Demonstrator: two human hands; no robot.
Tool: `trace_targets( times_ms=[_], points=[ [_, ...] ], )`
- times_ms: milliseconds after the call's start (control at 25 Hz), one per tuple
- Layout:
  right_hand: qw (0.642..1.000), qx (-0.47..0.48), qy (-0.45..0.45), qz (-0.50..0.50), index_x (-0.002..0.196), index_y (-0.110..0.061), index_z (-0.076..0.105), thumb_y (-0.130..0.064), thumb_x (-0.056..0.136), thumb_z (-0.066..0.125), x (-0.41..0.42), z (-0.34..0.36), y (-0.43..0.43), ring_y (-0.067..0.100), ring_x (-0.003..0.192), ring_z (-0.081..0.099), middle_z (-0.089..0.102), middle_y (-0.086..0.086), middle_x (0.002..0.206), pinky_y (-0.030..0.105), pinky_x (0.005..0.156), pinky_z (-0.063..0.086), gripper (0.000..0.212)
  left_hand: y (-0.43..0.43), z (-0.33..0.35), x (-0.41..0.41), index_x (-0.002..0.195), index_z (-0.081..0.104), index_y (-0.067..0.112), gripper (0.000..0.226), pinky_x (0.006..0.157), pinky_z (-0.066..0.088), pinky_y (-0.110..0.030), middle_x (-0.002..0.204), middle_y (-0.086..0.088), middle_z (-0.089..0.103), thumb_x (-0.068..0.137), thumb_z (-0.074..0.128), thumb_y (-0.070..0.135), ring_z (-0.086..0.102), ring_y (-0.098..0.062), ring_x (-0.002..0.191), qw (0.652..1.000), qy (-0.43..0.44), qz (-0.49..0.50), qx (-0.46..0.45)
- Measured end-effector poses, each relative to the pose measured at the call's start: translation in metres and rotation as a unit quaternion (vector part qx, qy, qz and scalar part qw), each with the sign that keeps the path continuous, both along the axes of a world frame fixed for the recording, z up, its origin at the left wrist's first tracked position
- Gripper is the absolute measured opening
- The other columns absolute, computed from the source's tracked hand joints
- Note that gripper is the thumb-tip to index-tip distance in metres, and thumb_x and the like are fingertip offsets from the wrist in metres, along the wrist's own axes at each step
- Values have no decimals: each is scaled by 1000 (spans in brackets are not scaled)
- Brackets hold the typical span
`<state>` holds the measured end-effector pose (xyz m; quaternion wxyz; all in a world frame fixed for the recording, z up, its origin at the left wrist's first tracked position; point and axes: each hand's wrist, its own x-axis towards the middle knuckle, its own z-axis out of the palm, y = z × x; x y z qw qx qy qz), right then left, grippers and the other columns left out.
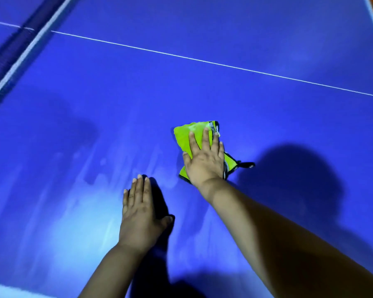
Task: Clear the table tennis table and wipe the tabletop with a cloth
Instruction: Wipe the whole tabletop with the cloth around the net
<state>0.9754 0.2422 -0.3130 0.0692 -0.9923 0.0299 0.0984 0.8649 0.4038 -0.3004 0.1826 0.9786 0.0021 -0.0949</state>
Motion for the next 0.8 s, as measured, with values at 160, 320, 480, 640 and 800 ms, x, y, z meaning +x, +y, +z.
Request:
trace_targets(
  times_ms=[160,320,480,640,800],
  points=[
    [996,6,4,91,152,-36,8,-50,97,35,-10,1,37,33,147,-6,-7,5,162,46,119,1,63,20,-4,-14,147,13,5,113,110,-15,-27,156,-10,7,65,77,46,-2,-15,142,1000,-3,15,3],
    [983,53,13,174,152,-36,15,-44,94,44,-49,3,37,29,148,-5,-4,0,162,43,119,0,65,3,-4,-25,146,19,3,112,113,-4,-34,154,-12,15,59,82,36,6,-19,142,999,-2,33,11],
    [975,89,4,205,151,-35,22,-39,92,51,-84,0,-7,25,149,0,2,-3,162,39,119,1,65,-43,0,-34,146,21,4,111,114,2,-39,154,-14,18,58,81,36,10,-22,143,1000,3,8,19],
    [988,61,-30,141,146,-33,37,-40,85,53,-108,-6,-94,27,146,21,22,0,159,41,117,17,63,-111,4,-47,144,27,2,108,113,4,-37,152,-16,25,55,74,41,19,-25,141,998,18,-45,26],
    [997,39,-43,55,141,-29,47,-39,79,57,-127,-6,-199,29,139,37,36,3,153,46,111,30,63,-193,9,-51,145,26,2,107,111,-3,-34,152,-14,21,54,60,46,19,-23,140,994,14,-105,17]
  ],
)
